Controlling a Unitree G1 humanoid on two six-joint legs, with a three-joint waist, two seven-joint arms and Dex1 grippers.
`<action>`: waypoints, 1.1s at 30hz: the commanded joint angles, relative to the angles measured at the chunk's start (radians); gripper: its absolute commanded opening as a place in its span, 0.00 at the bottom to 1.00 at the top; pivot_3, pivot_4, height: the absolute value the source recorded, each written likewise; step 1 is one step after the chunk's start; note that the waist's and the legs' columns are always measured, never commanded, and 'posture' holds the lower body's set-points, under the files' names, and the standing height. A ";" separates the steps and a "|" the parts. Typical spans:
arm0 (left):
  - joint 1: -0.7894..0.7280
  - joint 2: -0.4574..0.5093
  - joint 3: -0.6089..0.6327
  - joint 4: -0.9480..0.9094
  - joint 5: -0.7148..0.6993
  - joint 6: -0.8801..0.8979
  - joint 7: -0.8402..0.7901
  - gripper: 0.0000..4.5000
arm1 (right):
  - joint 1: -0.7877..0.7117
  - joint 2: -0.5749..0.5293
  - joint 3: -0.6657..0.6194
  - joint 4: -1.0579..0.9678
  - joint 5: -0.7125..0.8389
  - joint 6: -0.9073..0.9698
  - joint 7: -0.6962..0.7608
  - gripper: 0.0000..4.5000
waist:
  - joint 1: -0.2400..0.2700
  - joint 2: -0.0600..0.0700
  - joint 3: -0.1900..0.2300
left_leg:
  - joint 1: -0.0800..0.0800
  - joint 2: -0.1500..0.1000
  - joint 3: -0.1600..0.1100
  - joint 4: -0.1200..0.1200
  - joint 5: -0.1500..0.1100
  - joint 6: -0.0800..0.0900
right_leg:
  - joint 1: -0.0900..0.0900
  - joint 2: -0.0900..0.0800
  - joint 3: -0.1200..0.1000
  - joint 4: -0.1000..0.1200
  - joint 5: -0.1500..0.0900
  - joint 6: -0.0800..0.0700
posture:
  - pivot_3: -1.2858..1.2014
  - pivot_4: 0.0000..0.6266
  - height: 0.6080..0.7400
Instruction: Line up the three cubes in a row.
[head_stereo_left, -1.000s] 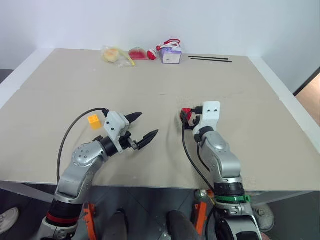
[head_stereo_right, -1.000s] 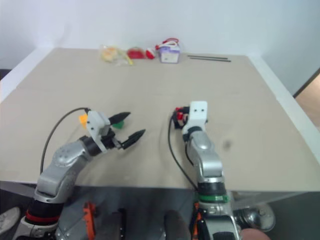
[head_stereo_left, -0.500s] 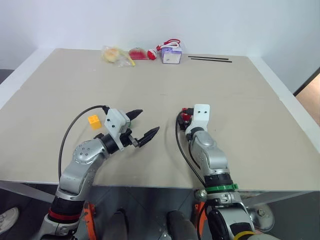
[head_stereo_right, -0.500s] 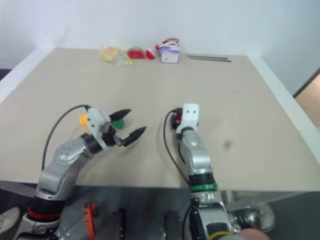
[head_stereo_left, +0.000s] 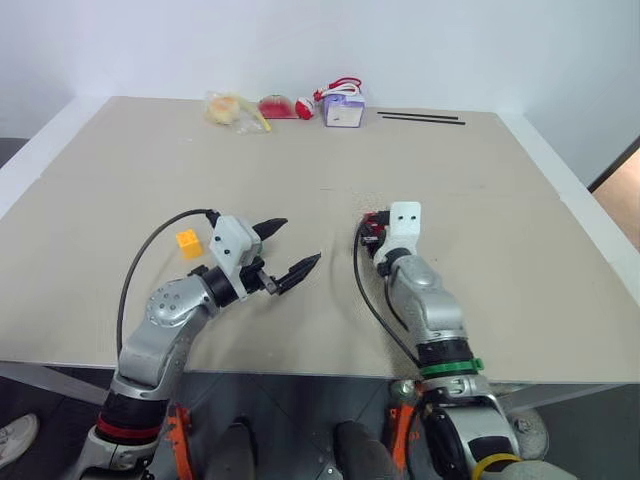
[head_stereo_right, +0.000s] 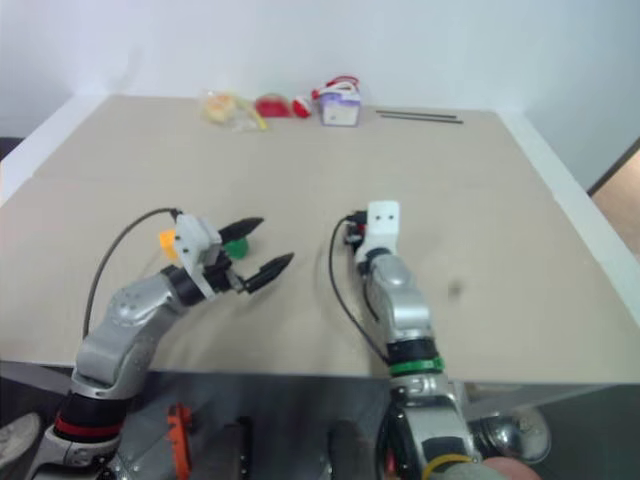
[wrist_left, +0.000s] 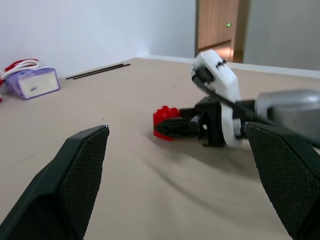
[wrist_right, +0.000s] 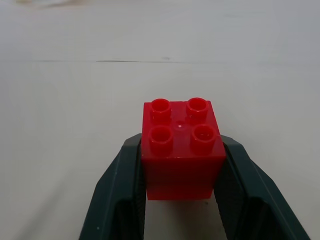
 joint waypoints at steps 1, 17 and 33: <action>0.031 0.067 0.002 -0.046 -0.038 -0.003 -0.104 1.00 | -0.002 -0.165 0.076 -0.111 0.108 -0.007 0.440 0.28 | 0.000 0.000 0.000 | 0.000 0.000 0.000 -0.001 0.000 0.000 | 0.000 0.000 0.000 0.000 0.000 0.000 | 0.52 0.24 0.98; 0.032 0.243 -0.013 0.010 -0.051 -0.050 -0.413 1.00 | -0.043 -0.406 0.272 0.055 0.127 -0.295 1.252 0.28 | 0.001 0.000 0.000 | 0.001 0.000 0.000 -0.004 0.000 0.000 | -0.002 0.000 0.000 0.000 -0.002 -0.002 | 0.52 0.24 0.98; 0.032 0.214 0.001 -0.013 -0.052 -0.033 -0.338 1.00 | -0.093 -0.375 0.267 0.232 0.058 -0.346 1.260 0.39 | 0.002 0.000 0.000 | 0.001 0.000 0.000 -0.004 0.000 0.000 | -0.002 0.000 0.000 0.000 -0.003 -0.001 | 0.52 0.24 0.98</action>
